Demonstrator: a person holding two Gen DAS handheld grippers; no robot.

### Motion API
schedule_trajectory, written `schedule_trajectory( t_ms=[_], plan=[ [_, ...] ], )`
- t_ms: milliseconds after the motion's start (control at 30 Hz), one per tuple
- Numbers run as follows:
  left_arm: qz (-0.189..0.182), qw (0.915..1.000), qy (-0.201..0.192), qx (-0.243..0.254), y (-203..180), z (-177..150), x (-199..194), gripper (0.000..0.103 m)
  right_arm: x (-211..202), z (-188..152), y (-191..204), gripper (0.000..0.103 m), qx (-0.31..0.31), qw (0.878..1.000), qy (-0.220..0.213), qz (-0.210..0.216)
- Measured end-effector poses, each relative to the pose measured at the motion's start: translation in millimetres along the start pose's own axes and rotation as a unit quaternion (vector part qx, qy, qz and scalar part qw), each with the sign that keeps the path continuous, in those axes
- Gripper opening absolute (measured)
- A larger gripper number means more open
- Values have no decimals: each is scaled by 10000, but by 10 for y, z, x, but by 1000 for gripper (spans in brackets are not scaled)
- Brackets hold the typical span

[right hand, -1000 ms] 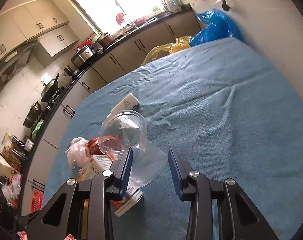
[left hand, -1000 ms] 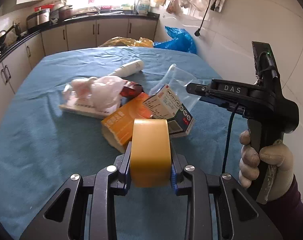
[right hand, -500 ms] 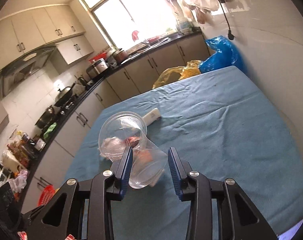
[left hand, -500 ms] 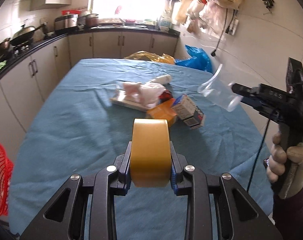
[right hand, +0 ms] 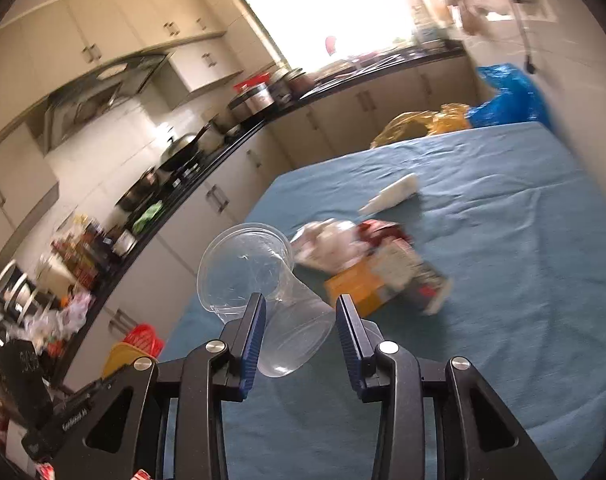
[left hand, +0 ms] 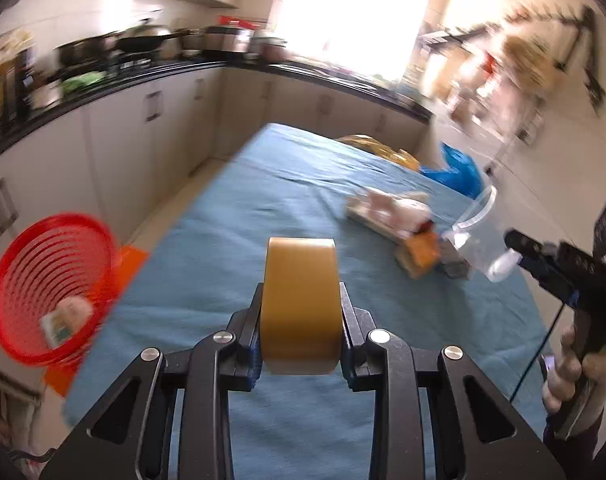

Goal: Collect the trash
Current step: 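Carry tape roll and cup to red basket and release both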

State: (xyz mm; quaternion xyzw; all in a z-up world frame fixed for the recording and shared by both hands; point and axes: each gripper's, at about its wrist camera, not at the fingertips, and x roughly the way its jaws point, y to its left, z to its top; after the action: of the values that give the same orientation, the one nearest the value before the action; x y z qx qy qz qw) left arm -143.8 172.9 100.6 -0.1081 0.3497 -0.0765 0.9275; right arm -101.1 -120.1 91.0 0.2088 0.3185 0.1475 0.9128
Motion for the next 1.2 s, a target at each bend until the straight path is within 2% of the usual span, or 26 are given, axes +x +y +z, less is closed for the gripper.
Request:
schedule_trajectory(
  t_ms=[200, 400, 633, 767, 1000, 1067, 1133, 1200],
  plan=[
    [556, 9962, -238, -620, 662, -22, -259, 29, 313, -146, 453, 39, -243, 9982, 348, 420],
    [1019, 9858, -471, -1251, 1325, -85, -501, 29, 715, -288, 1025, 39, -500, 9925, 723, 849],
    [1261, 9772, -495, -1634, 1885, -144, -554, 29, 1251, -466, 1763, 39, -782, 9808, 1193, 1326],
    [1332, 9759, -450, -1668, 2070, -92, -480, 29, 1563, -577, 2181, 40, -956, 9735, 1397, 1538],
    [1389, 9741, -436, -1732, 2266, -10, -368, 29, 2040, -730, 2653, 43, -1138, 9640, 1634, 1765],
    [1383, 9744, -454, -1714, 2262, -8, -372, 35, 2154, -788, 2712, 44, -1159, 9631, 1702, 1735],
    [1415, 9745, -483, -1671, 2233, -15, -385, 48, 2234, -824, 2733, 51, -1114, 9618, 1798, 1741],
    [1492, 9749, -527, -1566, 2178, -20, -414, 50, 2257, -859, 2724, 51, -1123, 9616, 1824, 1714]
  ],
)
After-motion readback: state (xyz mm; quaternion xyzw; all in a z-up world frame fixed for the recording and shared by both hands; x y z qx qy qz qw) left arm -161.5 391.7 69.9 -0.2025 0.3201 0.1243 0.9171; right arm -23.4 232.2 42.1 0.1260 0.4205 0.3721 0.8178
